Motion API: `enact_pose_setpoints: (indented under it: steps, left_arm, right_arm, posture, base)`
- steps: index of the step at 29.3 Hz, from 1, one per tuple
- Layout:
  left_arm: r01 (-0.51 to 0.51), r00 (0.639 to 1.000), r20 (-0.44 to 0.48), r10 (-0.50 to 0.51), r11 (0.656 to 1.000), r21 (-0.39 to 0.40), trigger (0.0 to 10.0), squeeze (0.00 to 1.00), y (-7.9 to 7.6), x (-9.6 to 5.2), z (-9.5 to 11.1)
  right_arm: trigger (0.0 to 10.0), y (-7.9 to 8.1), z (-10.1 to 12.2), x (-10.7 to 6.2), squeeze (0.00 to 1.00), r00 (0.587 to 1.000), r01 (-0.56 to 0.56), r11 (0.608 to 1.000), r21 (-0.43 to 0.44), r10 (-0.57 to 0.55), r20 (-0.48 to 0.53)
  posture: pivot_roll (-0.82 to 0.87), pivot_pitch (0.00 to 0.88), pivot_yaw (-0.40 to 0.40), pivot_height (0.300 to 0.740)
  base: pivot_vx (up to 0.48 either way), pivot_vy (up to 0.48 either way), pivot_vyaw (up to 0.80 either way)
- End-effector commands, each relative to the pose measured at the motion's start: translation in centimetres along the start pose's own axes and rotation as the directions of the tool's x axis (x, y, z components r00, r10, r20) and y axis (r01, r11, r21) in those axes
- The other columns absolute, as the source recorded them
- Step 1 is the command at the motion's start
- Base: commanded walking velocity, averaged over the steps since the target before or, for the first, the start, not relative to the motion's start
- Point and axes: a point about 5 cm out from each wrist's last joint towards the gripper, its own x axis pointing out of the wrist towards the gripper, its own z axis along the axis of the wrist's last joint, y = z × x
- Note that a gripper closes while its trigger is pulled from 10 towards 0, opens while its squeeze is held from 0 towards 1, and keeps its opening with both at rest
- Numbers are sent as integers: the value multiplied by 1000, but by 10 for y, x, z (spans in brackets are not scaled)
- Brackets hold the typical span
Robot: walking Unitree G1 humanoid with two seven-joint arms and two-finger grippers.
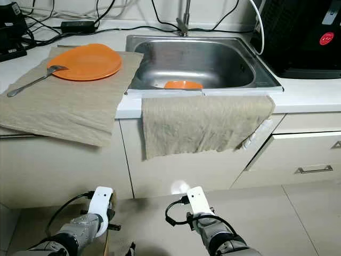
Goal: Kitchen organization
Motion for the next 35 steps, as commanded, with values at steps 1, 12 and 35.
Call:
enact_pose_setpoints:
  steps: [1,12,35]
  left_arm:
    - [1,1000,-25,-1,1000,-2,10000,0,-2,0,-7]
    - [2,1000,-24,-2,1000,-2,10000,0,-2,0,-7]
    - [2,1000,-24,-2,1000,-2,10000,0,-2,0,-7]
  right_arm:
    - [10000,-3,-1,0,0,1000,3,1000,-1,-3,-12]
    - [10000,-3,-1,0,0,1000,3,1000,1,-3,-12]
    - [10000,-3,-2,0,0,1000,3,1000,2,-3,-13]
  posture:
    - [115,0,-42,740]
    - [112,0,-41,740]
    - [111,0,-41,740]
  base:
    - [0,0,0]
    - [0,0,0]
    - [0,0,0]
